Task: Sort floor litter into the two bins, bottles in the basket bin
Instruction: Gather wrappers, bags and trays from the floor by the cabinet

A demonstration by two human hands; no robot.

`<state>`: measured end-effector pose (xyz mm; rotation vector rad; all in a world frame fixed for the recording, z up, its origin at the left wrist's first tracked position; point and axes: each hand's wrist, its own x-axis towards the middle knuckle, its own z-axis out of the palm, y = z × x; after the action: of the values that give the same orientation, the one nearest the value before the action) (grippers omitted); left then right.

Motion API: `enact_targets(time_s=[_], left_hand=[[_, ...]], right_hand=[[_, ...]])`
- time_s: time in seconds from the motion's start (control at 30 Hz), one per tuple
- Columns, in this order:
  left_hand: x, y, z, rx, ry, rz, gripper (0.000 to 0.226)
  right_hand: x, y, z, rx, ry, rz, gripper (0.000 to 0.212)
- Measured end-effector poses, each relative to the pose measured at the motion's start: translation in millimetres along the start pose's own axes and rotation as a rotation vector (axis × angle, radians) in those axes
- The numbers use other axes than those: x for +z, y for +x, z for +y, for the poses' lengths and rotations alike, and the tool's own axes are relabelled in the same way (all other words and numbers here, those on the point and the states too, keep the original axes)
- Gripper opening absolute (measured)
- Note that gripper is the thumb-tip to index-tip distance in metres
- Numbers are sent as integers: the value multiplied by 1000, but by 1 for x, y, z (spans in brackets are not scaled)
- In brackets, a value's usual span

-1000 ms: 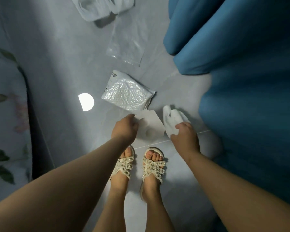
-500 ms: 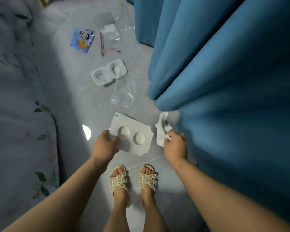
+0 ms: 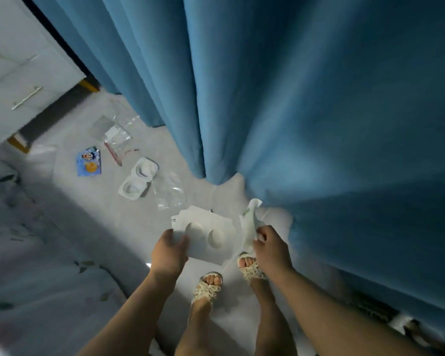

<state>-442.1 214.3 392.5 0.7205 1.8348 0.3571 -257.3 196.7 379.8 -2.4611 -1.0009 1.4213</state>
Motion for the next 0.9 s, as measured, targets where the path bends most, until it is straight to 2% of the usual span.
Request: enact_targets(time_s=[0.17,0.33,0.47,0.7,0.9], left_hand=[[11,-21,11,153,333,-131,34],[68,-66,17,271,574,-312,27],[125,-112,8,369,750,-469,30],[219,-201,-56,506,1054,-694,33],[292,-272,-131,600,1230,-782,25]], right_hand=[[-1,-54,40,138,215,116,20],[-8,-109,110,330,475,254,21],[-8,-145,176,459,647,342,20],[-2,-206,294,666,976,497,20],[7,-256,397,774,1113,561,35]])
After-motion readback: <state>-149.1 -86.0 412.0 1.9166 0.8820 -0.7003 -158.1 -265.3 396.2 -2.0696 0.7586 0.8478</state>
